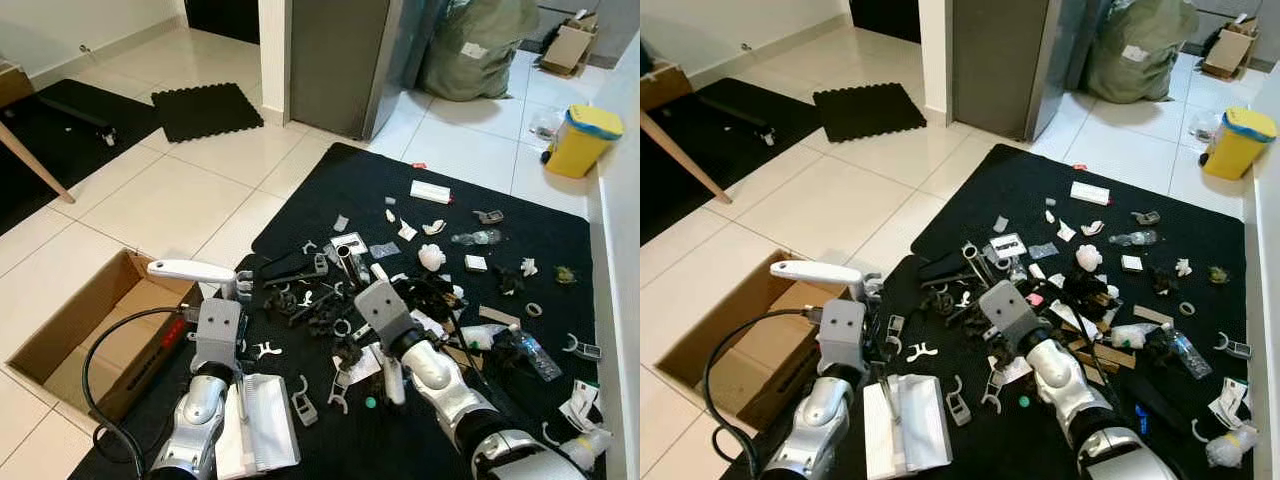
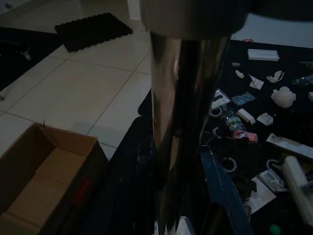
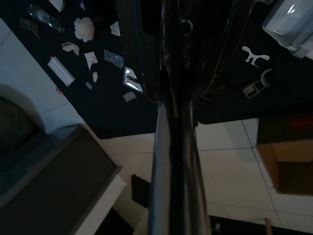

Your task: Sweep floor

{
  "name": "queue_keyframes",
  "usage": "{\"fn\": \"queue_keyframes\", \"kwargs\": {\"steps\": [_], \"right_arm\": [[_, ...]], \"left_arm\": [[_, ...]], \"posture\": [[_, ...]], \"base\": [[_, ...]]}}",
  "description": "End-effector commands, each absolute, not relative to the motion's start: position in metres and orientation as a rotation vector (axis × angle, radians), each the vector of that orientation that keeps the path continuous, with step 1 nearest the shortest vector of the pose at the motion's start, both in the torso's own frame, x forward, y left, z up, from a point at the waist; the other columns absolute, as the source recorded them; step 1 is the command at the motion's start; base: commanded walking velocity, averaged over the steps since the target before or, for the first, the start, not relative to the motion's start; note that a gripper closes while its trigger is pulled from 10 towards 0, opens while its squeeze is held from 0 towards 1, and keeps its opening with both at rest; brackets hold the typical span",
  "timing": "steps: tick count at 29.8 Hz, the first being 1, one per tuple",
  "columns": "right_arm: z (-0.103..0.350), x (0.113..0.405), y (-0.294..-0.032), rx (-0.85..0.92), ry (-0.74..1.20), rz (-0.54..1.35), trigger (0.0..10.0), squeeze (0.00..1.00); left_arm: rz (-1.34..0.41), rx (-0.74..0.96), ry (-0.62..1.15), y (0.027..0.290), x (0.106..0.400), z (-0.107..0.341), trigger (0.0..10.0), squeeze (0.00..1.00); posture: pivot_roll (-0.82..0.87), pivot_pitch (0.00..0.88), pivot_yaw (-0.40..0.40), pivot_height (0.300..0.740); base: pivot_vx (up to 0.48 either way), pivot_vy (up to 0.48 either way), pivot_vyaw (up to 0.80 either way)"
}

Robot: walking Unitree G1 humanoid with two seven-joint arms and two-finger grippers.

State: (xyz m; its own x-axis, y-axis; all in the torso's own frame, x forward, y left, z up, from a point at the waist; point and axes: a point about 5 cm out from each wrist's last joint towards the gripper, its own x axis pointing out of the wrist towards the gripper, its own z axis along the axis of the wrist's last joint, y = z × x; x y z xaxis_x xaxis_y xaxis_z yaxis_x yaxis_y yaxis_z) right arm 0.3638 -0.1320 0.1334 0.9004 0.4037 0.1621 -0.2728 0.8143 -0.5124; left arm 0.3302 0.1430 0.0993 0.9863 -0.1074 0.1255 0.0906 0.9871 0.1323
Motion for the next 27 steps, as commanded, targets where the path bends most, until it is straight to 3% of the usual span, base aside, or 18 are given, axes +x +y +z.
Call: {"fn": "queue_keyframes", "kwargs": {"steps": [1, 6, 12, 27], "right_arm": [[0.131, 0.359, -0.138, -0.474, -0.285, 0.378, 10.0, 0.0], [0.13, 0.357, -0.141, -0.419, -0.276, 0.416, 10.0, 0.0], [0.135, 0.364, -0.15, -0.178, -0.237, 0.337, 10.0, 0.0], [0.132, 0.362, -0.136, -0.102, -0.242, 0.384, 10.0, 0.0]], "left_arm": [[-0.109, 0.138, -0.1, 0.142, 0.326, 0.089, 10.0, 0.0], [-0.109, 0.14, -0.099, 0.142, 0.326, 0.089, 10.0, 0.0], [-0.108, 0.136, -0.1, 0.142, 0.327, 0.089, 10.0, 0.0], [-0.105, 0.132, -0.101, 0.141, 0.328, 0.089, 10.0, 0.0]], "posture": [[0.11, 0.258, -0.021, 0.74], [0.1, 0.255, -0.021, 0.74], [0.1, 0.259, -0.024, 0.74], [0.1, 0.251, -0.019, 0.74]], "base": [[0.0, 0.0, 0.0], [0.0, 0.0, 0.0], [0.0, 0.0, 0.0], [0.0, 0.0, 0.0]]}}
